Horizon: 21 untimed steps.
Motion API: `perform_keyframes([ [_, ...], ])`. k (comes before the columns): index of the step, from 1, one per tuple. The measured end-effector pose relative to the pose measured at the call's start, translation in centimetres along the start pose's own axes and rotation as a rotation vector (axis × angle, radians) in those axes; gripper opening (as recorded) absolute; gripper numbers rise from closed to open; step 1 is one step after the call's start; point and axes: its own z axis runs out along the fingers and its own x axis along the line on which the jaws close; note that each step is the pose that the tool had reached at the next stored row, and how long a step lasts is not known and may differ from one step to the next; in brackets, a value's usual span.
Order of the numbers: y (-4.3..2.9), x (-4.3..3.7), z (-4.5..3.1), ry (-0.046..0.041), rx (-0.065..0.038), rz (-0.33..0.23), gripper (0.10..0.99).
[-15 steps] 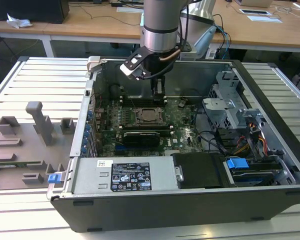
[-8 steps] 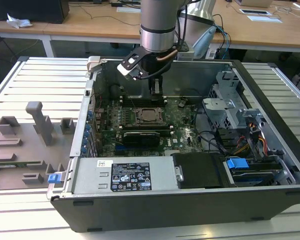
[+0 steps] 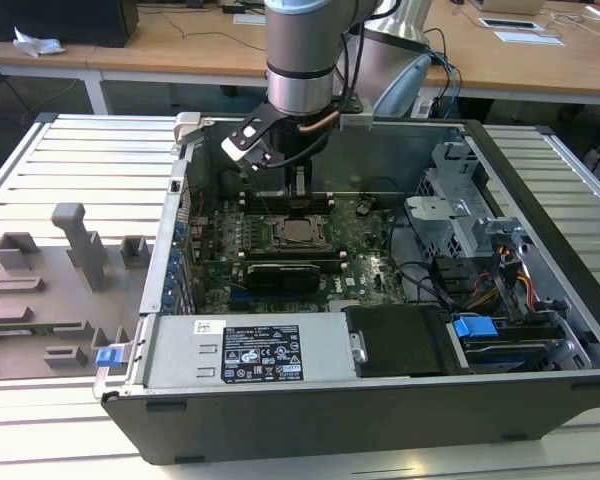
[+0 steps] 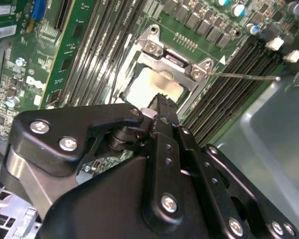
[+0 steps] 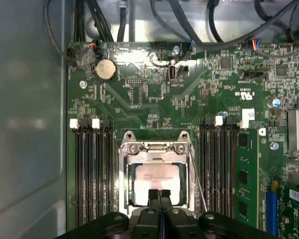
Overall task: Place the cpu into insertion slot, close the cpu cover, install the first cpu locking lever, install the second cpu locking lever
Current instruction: 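Close the cpu cover, then install the first cpu locking lever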
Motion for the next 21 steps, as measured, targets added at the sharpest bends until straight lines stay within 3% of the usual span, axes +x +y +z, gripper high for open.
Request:
perform_keyframes([
  [2, 0.02, 0.0, -0.54, 0.0003, 0.0, 0.0, 0.106],
  [4, 0.12, -0.03, -2.66, 0.0002, 0.0, 0.0, 0.106],
  [7, 0.16, -0.04, -3.69, 0.0002, 0.0, 0.0, 0.106],
  [19, 0.17, -0.05, -3.89, 0.0003, 0.0, -0.001, 0.106],
  [20, 0.17, -0.05, -3.89, 0.0009, 0.0, -0.018, 0.106],
  [21, 0.17, -0.05, -3.89, 0.0034, -0.001, -0.072, 0.106],
])
